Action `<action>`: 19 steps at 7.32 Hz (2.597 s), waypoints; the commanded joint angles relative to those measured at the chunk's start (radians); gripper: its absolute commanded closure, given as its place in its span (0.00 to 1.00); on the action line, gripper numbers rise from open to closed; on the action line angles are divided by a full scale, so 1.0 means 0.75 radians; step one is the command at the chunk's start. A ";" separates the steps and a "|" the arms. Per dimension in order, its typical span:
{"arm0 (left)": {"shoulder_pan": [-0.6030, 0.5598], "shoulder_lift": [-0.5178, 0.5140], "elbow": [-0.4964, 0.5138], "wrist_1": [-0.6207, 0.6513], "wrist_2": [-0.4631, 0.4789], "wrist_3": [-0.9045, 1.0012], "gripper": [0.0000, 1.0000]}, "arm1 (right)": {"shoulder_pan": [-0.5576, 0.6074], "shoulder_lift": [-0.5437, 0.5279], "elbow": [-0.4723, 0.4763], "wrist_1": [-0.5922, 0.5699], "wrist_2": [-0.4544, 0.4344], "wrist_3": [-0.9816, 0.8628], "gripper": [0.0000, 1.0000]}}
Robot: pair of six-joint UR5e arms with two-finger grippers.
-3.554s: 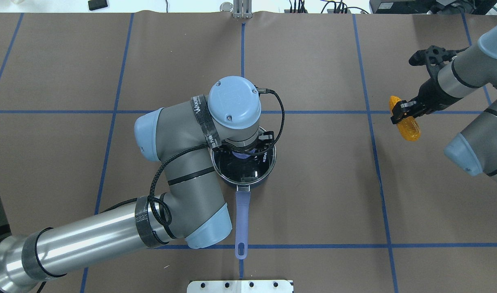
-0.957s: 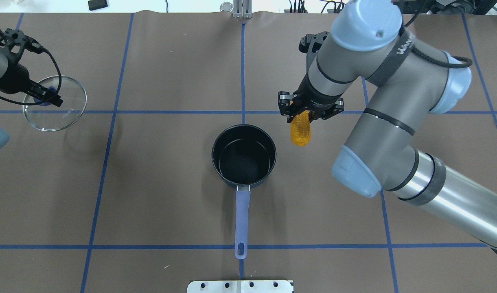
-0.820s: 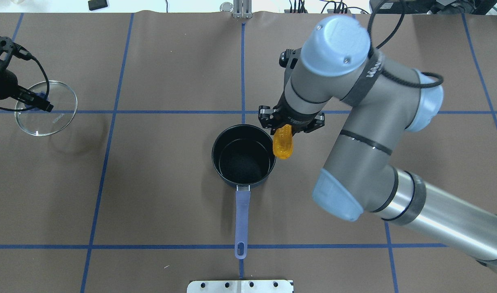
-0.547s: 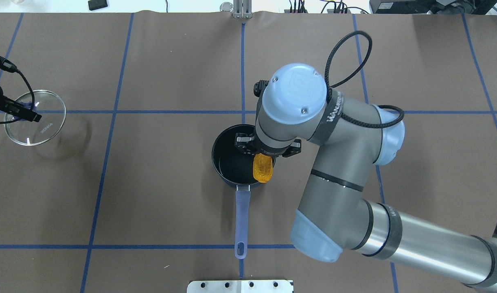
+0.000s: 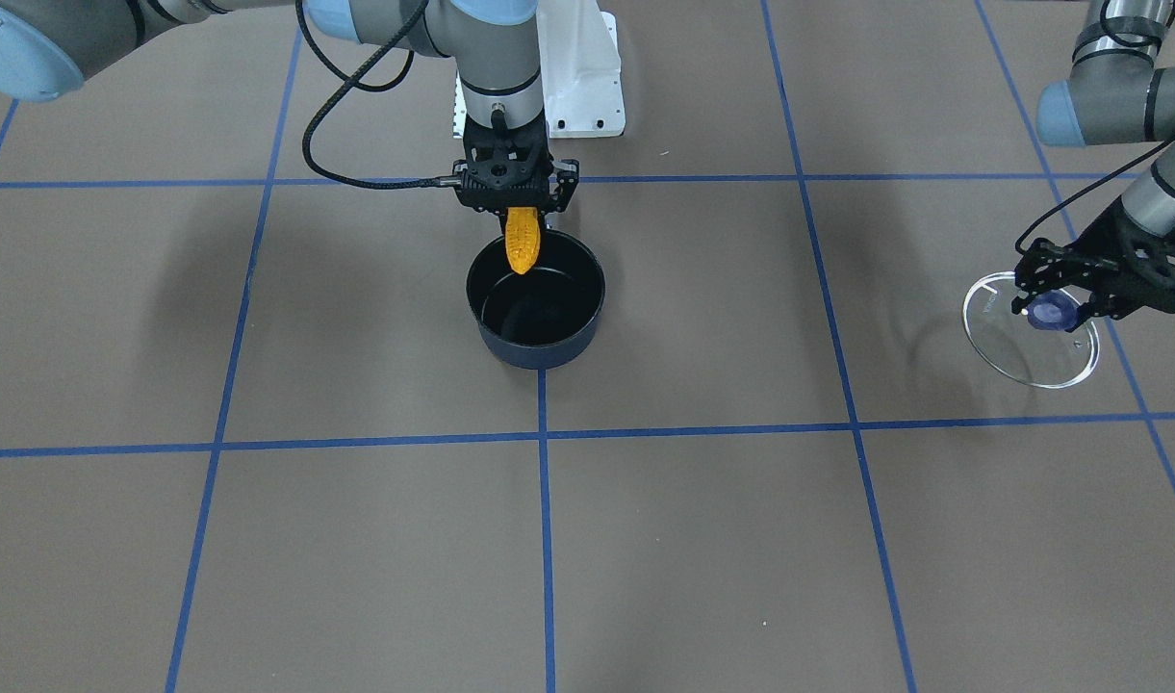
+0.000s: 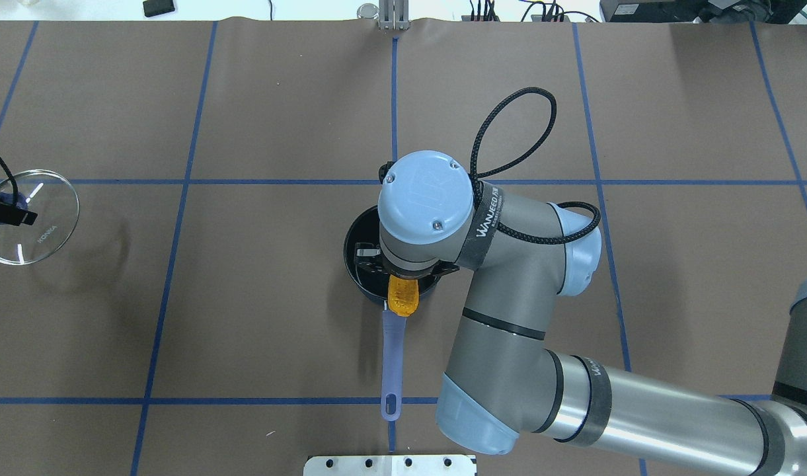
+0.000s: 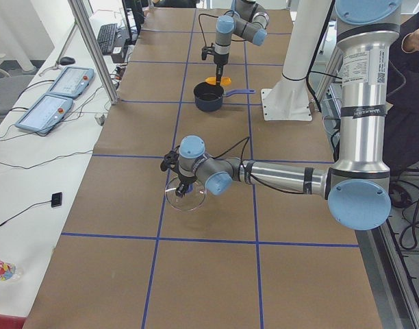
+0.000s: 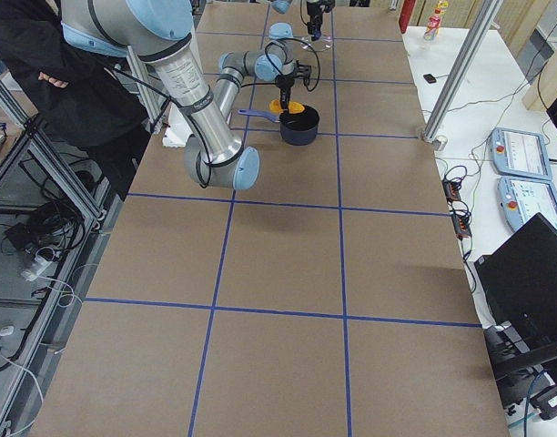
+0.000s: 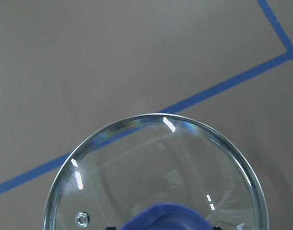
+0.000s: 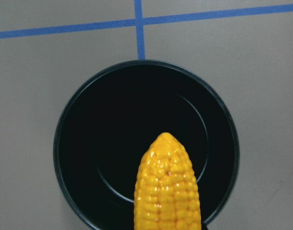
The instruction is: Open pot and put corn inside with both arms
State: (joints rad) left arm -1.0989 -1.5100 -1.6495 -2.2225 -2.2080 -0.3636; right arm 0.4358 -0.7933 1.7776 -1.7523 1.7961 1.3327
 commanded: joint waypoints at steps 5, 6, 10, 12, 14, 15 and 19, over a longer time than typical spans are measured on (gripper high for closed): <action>0.023 0.040 0.007 -0.064 0.003 -0.028 0.45 | 0.090 0.064 -0.212 0.162 0.000 -0.040 0.92; 0.027 0.023 0.035 -0.066 0.009 -0.035 0.45 | 0.096 0.070 -0.228 0.162 0.000 -0.042 0.91; 0.101 -0.064 0.141 -0.064 0.021 -0.045 0.44 | 0.096 0.080 -0.247 0.168 0.000 -0.040 0.58; 0.105 -0.067 0.154 -0.066 0.021 -0.045 0.44 | 0.094 0.084 -0.245 0.168 -0.002 -0.036 0.52; 0.111 -0.069 0.154 -0.066 0.021 -0.045 0.42 | 0.094 0.082 -0.245 0.168 -0.004 -0.034 0.26; 0.111 -0.073 0.154 -0.064 0.021 -0.045 0.42 | 0.090 0.084 -0.245 0.168 -0.020 -0.036 0.18; 0.113 -0.079 0.158 -0.064 0.021 -0.035 0.12 | 0.088 0.084 -0.245 0.168 -0.041 -0.047 0.00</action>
State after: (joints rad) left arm -1.0151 -1.5670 -1.5317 -2.2703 -2.1921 -0.3940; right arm 0.5018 -0.7302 1.5933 -1.6260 1.7667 1.3027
